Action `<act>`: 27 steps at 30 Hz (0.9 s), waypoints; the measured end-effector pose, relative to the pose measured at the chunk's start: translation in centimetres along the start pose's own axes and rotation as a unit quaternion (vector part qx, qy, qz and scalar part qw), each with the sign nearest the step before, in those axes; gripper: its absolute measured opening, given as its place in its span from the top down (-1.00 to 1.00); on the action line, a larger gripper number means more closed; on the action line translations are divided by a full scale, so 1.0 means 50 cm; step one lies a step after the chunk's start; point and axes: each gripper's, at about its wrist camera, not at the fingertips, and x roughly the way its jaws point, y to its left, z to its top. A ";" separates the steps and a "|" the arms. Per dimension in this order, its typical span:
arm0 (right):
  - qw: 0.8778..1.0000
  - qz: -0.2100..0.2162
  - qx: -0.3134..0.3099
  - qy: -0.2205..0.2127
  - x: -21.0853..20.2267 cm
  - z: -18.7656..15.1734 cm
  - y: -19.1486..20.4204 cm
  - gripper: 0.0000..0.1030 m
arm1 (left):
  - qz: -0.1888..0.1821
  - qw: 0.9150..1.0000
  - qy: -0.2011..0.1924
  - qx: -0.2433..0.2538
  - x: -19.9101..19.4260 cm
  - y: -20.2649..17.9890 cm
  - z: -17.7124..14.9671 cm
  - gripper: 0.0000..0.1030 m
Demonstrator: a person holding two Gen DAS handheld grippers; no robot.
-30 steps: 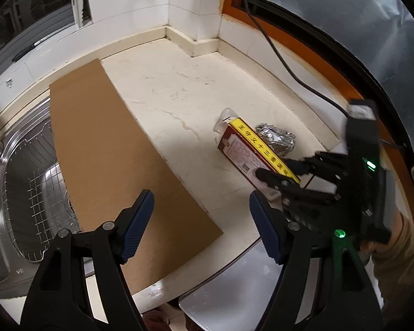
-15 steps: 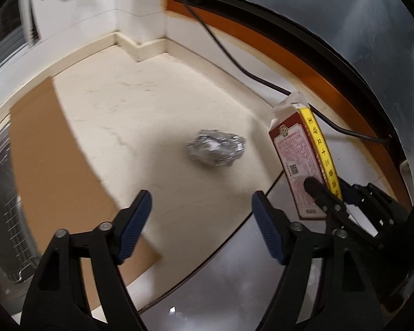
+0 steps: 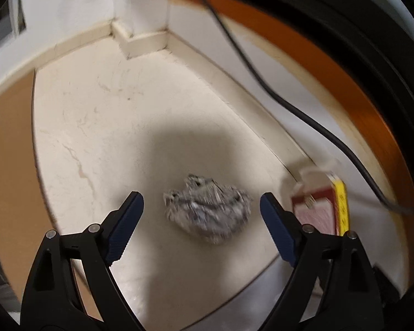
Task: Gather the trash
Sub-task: 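Grasp the crumpled foil with the left gripper while the right gripper holds the seasoning box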
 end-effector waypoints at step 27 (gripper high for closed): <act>1.000 0.012 0.011 0.009 0.060 0.009 -0.006 0.58 | -0.076 0.995 0.062 -0.034 0.088 0.024 -0.049 -0.12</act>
